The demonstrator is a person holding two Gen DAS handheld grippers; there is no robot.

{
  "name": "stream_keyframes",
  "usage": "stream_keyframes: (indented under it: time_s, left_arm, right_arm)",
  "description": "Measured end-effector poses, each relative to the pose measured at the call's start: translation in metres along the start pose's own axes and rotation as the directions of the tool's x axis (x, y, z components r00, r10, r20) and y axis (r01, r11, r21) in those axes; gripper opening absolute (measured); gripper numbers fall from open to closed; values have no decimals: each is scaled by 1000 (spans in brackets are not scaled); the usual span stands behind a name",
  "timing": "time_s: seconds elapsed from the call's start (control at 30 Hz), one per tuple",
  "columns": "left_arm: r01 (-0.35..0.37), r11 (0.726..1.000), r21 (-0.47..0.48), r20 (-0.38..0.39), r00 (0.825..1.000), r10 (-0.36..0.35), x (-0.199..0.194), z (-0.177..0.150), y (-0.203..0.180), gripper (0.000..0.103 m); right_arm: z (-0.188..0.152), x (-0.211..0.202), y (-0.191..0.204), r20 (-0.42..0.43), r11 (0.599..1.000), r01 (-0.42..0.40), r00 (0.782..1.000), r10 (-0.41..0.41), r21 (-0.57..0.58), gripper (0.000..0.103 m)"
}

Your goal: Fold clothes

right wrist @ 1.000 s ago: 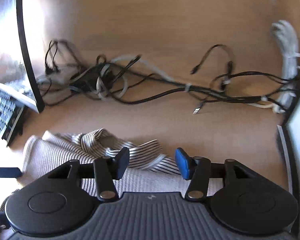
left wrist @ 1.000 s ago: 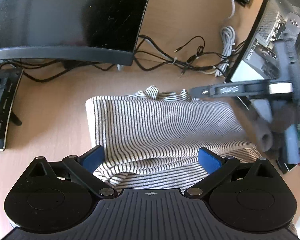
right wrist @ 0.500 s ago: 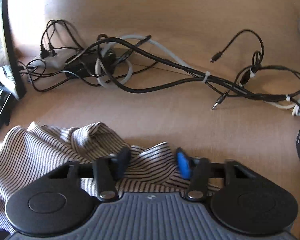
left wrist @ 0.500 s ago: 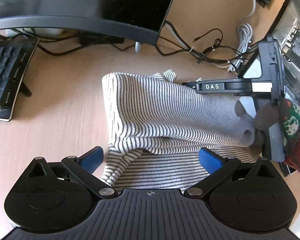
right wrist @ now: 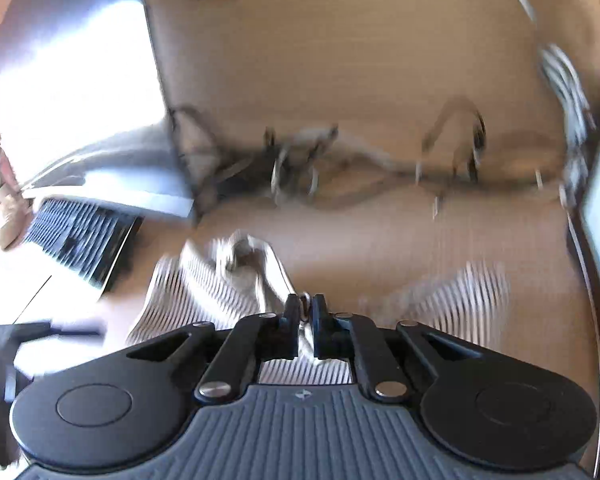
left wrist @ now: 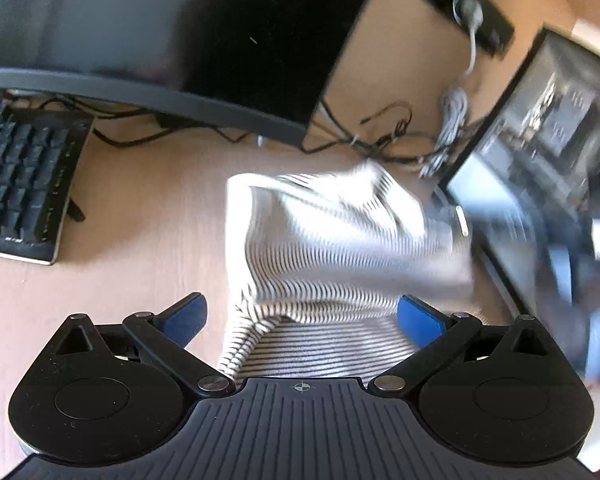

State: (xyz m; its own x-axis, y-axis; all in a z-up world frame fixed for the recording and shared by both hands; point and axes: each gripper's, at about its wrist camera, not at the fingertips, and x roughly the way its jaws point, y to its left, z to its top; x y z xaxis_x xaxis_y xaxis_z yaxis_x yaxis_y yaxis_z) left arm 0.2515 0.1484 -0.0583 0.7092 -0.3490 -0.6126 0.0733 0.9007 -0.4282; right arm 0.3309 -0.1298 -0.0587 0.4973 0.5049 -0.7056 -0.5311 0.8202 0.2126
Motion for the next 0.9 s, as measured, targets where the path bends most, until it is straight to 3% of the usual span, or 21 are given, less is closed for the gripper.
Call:
stream_keyframes:
  time_s: [0.1,0.17,0.27,0.37,0.5,0.6,0.73,0.9]
  left_arm:
    - [45,998,-40,34,998,-44,1,12,9,103]
    - [57,997,-48,38,998,-55,10,22,9,103]
    - [28,999,-34,7,1000,-27,28,32,-1,103]
    - [45,999,23,-17,999,-45,37,30,-23,103]
    - [21,993,114,-63,998,-14,35,9,-48,103]
    - [53,992,112,-111,993,-41,30,-13,-59,103]
    - [52,995,84,-169,985,-37,30,-39,-59,103]
    - [5,1000,8,-184,983,-4,28,-55,-43,103]
  right_arm:
    - [-43,-5,0,-69,998,29,997,-25,47,0]
    - [-67,-3,-5,-69,993,48,997,-40,109,0]
    - [-65,-12,-1,-29,991,71,997,-68,110,0]
    - [-50,-22,5,55,996,87,995,-89,28,4]
    - [-13,-16,-5,125,994,113,986,-111,-6,28]
    - [17,18,-19,108,992,126,987,-122,-31,41]
    - [52,65,-36,69,988,140,988,-135,-62,41]
    - [60,111,-49,3,992,113,994,-113,-59,41]
